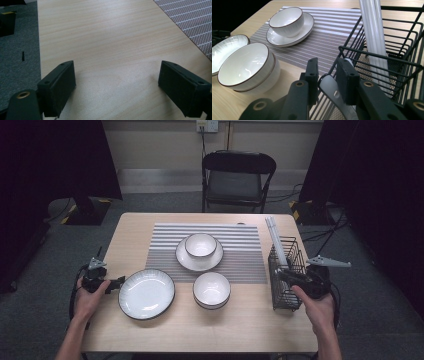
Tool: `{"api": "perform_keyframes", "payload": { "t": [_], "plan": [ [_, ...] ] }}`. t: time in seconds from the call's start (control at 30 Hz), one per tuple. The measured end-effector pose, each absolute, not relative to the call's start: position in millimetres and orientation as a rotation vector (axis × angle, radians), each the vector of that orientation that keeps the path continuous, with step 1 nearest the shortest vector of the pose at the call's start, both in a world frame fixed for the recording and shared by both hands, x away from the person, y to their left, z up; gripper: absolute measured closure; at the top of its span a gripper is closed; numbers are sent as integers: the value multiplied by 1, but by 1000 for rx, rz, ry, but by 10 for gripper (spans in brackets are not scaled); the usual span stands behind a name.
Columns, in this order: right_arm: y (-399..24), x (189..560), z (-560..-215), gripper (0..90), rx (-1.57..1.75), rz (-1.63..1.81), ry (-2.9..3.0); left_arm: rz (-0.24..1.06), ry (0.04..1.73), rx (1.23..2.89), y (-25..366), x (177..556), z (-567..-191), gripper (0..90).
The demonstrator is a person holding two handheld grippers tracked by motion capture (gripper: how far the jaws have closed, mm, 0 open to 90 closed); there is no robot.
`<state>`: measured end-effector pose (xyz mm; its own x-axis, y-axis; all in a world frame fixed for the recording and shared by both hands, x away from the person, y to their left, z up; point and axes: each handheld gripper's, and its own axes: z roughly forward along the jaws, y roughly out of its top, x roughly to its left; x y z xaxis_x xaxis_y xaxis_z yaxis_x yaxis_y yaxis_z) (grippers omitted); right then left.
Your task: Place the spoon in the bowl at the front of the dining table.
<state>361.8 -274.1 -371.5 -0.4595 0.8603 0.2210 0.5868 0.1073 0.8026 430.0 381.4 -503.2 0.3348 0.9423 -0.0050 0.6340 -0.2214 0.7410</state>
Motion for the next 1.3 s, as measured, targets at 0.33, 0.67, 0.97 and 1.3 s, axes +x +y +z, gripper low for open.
{"api": "perform_keyframes", "payload": {
  "t": [0.33, 0.67, 0.97, 1.3],
  "plan": [
    [-284, 378, -371, 755, 1439, 1317, 2097, 605, 1380, 1951, 381, 430, -503, 138],
    [-289, 378, -375, 726, 1431, 1314, 2089, 605, 1380, 1951, 381, 430, -503, 138],
    [-294, 382, -380, 720, 1426, 1290, 2119, 606, 1382, 1949, 381, 430, -503, 138],
    [-288, 395, -383, 704, 1445, 1186, 2154, 606, 1382, 1949, 381, 430, -503, 138]
  ]
}}
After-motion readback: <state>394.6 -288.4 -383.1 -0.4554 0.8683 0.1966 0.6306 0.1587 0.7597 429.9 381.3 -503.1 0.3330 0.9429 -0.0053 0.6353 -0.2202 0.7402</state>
